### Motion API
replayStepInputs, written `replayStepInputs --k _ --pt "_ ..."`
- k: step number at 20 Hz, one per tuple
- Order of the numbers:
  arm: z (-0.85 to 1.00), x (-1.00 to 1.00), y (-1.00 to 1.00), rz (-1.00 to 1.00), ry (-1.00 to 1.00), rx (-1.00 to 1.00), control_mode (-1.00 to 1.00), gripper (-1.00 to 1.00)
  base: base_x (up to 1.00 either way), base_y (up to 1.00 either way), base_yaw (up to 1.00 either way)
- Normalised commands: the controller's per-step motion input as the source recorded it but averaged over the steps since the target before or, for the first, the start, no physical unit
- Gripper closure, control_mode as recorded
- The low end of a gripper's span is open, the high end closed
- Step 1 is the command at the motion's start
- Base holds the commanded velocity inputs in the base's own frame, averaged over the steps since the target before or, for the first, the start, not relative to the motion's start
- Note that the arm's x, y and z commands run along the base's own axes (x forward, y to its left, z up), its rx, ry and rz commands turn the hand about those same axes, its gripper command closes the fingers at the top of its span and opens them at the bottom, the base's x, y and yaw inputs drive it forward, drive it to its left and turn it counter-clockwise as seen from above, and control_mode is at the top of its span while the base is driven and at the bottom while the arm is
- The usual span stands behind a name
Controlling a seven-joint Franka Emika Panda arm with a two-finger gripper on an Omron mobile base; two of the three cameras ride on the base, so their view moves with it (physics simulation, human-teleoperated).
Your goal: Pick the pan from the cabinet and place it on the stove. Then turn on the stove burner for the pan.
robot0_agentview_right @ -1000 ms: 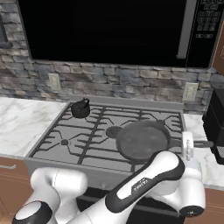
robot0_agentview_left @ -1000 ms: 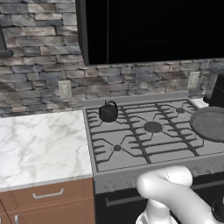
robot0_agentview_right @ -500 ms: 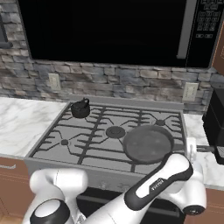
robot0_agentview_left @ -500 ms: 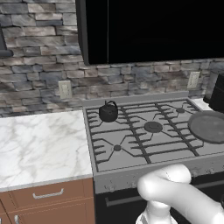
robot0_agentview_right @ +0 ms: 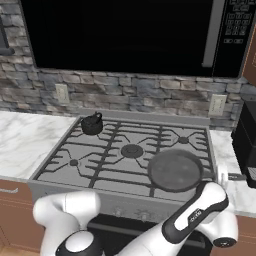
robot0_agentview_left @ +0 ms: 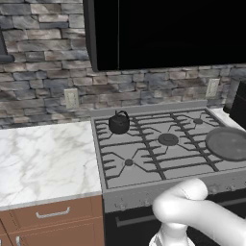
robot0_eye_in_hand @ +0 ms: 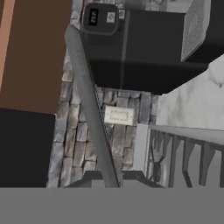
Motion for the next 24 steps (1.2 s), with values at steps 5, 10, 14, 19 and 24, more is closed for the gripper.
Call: replayStepInputs --k 5,10,14,19,24 --pt "-0.41 0.26 -0.27 0.00 0.00 0.01 -1.00 1.00 0.00 0.00 0.00" --pt "-0.37 0.29 -0.24 0.00 0.00 0.00 -1.00 1.00 0.00 0.00 0.00" --pt "-0.34 0.31 -0.21 0.00 0.00 0.00 -1.00 1.00 0.00 0.00 0.00" --pt "-0.39 0.26 -0.20 0.00 0.00 0.00 -1.00 1.00 0.00 0.00 0.00" --pt "-0.43 0.13 -0.15 0.00 0.00 0.00 -1.00 1.00 0.00 0.00 0.00"
